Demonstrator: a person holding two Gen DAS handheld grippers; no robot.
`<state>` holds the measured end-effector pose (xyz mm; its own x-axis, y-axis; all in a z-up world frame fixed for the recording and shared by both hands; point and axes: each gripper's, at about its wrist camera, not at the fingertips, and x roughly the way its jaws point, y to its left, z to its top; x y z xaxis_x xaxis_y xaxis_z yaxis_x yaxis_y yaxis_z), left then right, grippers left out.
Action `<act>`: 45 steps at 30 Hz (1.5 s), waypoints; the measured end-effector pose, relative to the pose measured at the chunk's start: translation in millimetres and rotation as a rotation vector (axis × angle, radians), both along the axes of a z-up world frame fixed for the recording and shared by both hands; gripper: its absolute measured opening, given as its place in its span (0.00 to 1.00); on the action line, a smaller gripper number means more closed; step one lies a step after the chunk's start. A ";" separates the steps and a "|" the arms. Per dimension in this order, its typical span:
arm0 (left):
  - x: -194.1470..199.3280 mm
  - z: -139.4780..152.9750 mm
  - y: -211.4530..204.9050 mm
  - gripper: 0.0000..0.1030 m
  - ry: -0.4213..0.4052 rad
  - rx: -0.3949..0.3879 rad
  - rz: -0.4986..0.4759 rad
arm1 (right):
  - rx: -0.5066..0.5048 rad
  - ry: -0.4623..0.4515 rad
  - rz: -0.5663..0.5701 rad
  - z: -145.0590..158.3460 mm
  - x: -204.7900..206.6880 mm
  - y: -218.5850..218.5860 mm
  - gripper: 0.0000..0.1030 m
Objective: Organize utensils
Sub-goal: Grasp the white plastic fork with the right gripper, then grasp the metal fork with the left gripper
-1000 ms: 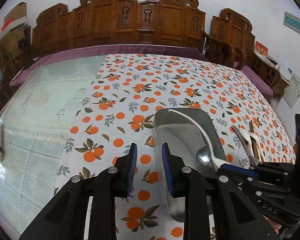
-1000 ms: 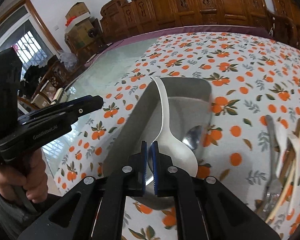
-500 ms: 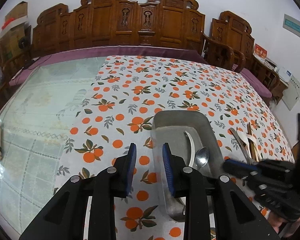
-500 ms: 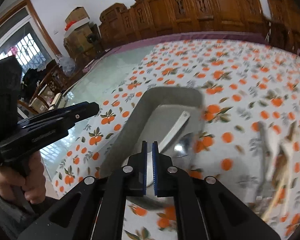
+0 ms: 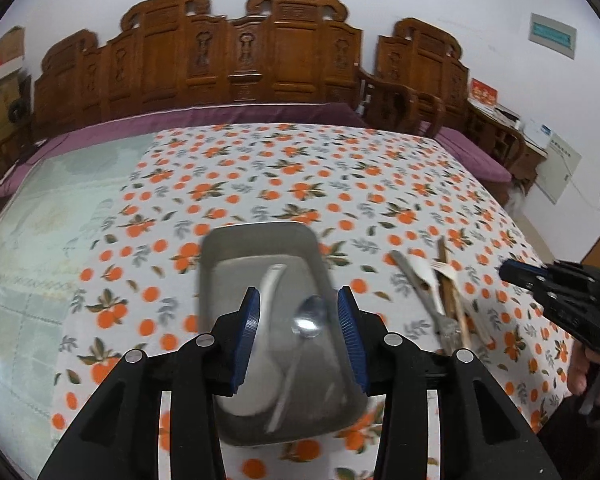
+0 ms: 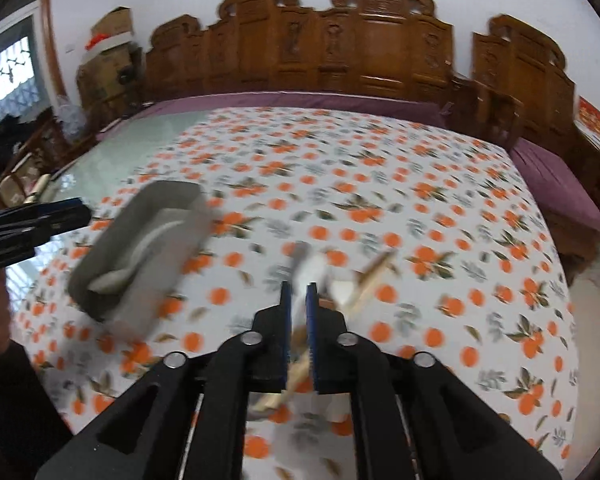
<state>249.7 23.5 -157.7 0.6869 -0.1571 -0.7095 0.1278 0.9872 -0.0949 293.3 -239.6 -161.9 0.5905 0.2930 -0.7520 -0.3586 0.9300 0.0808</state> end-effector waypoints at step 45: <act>19.9 -84.4 -137.9 0.38 0.174 0.005 -0.190 | 0.105 0.171 -0.032 -67.0 28.3 -42.6 0.10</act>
<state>269.6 -114.4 -242.1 0.5127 -0.2679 -0.8157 0.2935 0.9475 -0.1267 321.6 -282.2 -228.9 0.4672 0.3583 -0.8083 -0.3013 0.9240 0.2355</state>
